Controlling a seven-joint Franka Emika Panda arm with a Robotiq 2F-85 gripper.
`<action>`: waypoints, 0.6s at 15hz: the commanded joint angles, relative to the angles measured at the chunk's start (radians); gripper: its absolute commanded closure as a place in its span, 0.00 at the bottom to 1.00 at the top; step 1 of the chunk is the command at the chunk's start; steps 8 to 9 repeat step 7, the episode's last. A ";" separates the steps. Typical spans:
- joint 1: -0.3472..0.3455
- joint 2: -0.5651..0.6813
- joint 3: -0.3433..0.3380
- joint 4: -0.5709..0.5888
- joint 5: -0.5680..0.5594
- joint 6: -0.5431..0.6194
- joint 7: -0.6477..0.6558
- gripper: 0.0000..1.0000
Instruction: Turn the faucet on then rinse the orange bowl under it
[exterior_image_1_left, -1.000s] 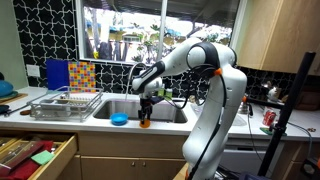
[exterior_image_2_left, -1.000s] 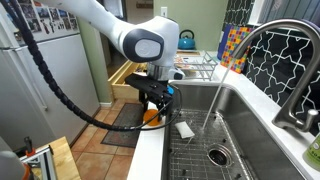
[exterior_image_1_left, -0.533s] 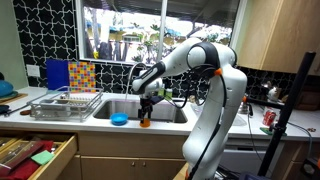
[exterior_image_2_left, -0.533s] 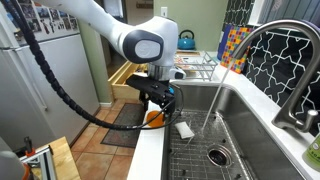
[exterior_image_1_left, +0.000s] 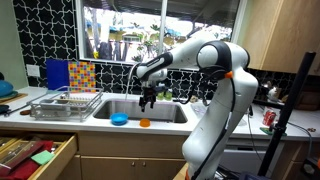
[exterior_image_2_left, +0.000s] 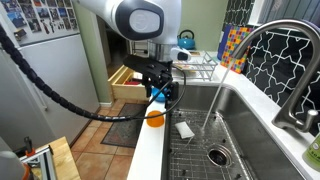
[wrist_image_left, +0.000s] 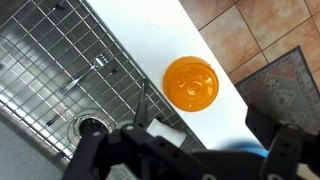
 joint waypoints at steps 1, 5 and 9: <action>-0.015 -0.044 0.002 0.084 -0.010 -0.130 0.141 0.00; -0.003 -0.046 -0.005 0.092 -0.003 -0.110 0.108 0.00; -0.002 -0.038 -0.004 0.091 -0.002 -0.110 0.107 0.00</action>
